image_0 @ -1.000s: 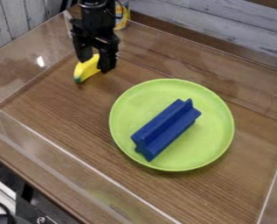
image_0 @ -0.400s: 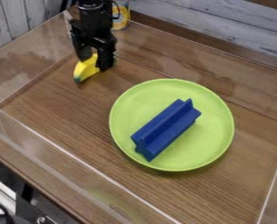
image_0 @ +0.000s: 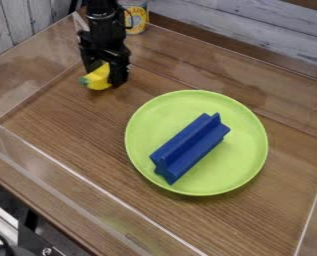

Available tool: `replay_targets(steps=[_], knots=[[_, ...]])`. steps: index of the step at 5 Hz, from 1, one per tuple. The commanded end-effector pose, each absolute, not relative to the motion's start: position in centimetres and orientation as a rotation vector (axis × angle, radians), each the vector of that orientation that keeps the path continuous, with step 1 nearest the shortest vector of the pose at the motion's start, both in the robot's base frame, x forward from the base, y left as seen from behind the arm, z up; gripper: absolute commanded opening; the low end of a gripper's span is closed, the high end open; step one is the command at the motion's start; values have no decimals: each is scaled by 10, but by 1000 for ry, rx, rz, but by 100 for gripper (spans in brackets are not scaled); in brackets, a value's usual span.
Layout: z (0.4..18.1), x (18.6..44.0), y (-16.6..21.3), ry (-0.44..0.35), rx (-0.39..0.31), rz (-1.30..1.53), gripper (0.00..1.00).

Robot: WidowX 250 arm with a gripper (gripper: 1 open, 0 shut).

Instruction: Put the banana in the green plate

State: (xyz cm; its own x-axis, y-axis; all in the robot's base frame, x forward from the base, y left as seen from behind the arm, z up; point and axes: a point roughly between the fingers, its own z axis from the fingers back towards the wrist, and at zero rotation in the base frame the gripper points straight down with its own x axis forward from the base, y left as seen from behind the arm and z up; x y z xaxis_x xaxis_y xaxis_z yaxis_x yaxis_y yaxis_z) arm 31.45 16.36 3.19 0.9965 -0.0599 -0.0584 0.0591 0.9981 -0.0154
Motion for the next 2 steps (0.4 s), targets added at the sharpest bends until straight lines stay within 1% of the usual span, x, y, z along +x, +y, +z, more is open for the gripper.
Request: replay_targets(steps=[1,2], knots=[[44,322,170,8,5,-48,0],[45,323,169,9,-3,-44,100]])
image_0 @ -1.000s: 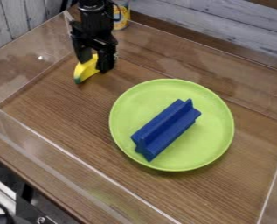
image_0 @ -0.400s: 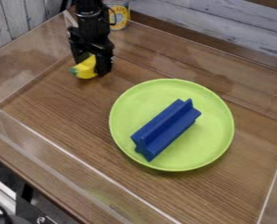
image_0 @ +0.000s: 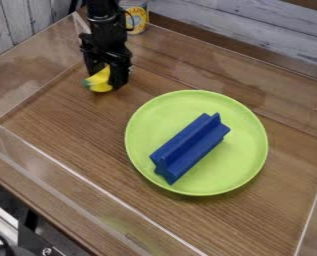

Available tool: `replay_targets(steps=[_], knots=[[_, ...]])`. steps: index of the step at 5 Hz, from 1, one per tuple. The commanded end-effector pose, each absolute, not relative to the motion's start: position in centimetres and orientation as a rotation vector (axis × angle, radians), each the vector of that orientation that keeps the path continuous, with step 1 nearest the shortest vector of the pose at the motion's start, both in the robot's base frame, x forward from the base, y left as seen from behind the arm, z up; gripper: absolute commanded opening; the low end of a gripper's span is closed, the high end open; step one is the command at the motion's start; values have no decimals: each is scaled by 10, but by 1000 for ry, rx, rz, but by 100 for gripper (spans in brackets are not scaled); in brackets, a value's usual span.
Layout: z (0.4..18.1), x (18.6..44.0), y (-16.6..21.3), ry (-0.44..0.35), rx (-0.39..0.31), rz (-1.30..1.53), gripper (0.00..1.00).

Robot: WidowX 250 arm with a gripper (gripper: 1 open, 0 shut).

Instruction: Put the banana in the green plate

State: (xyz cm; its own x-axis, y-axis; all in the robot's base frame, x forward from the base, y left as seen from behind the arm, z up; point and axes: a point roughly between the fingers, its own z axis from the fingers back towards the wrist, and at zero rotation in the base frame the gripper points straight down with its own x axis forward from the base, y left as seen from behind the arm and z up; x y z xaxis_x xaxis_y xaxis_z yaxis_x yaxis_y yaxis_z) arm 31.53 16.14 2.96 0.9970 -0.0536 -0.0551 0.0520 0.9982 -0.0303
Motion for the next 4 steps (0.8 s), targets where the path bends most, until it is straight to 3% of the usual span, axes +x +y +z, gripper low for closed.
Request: replay_targets(steps=[1,2,3,4], knots=[[45,323,169,7,-11,-39,0],[44,324,169,9,-17,-36,100],[43,324,169,5,-24,-40,0],[47,322,167,8,-25,-42,0]])
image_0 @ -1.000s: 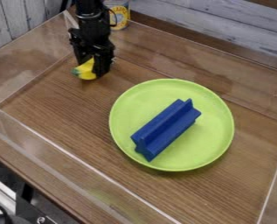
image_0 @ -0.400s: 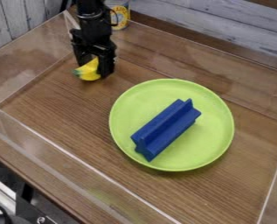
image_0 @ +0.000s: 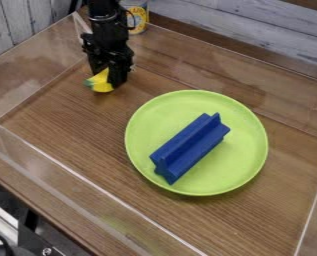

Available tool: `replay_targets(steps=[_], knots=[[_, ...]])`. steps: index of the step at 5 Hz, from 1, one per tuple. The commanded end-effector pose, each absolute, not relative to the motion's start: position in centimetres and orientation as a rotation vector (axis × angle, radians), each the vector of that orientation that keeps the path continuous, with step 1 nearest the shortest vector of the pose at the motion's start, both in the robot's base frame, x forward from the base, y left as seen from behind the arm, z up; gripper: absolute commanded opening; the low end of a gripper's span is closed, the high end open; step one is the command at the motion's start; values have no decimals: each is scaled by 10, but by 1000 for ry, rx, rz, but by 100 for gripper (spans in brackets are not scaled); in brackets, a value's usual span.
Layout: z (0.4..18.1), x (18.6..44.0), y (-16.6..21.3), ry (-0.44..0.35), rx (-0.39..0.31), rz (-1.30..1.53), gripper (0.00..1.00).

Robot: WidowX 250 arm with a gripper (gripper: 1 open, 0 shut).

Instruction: Put the banana in the green plate

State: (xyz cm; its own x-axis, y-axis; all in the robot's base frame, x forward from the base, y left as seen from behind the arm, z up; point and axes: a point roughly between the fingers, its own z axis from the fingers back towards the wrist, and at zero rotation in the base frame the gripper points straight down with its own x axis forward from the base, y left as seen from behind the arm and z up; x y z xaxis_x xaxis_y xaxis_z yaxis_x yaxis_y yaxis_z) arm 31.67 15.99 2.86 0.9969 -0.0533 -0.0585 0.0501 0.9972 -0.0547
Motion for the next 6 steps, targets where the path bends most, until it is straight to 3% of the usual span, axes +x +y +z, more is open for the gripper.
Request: replay_targets(steps=[1,6], knots=[[54,320,165,13,-23,-42,0],[98,310,139,4,-19,-48,0]])
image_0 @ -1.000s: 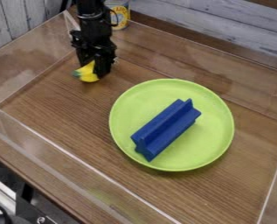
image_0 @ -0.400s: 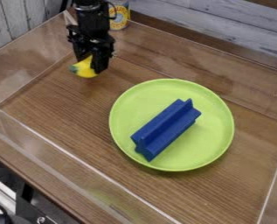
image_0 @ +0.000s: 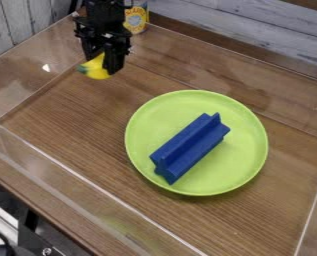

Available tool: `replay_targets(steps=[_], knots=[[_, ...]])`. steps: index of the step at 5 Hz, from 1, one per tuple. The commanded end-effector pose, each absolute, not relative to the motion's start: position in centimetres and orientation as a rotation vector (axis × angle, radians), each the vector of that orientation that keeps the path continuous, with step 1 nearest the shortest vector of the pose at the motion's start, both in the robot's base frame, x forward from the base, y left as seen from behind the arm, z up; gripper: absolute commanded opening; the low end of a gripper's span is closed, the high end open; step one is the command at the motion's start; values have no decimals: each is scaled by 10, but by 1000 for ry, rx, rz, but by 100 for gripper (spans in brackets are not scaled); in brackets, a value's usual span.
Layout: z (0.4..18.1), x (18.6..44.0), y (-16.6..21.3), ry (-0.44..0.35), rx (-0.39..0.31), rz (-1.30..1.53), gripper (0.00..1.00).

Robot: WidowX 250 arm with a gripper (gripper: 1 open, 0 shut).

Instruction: Put the banana in the green plate

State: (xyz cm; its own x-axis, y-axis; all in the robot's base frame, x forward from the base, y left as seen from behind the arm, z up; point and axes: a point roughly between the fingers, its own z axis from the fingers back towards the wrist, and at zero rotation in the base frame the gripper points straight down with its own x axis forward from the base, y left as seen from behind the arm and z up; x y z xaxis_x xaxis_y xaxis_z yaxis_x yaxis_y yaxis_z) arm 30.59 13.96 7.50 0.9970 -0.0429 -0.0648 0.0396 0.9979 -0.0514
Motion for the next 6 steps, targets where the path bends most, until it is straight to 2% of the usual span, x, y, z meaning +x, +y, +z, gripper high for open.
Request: replay_targets(steps=[1,3,6], knots=[[107,305,124,-7,-28,-57,0],[130,295,90,-28,-37,-66,0],[140,283,43,-40,-60,-117,0]])
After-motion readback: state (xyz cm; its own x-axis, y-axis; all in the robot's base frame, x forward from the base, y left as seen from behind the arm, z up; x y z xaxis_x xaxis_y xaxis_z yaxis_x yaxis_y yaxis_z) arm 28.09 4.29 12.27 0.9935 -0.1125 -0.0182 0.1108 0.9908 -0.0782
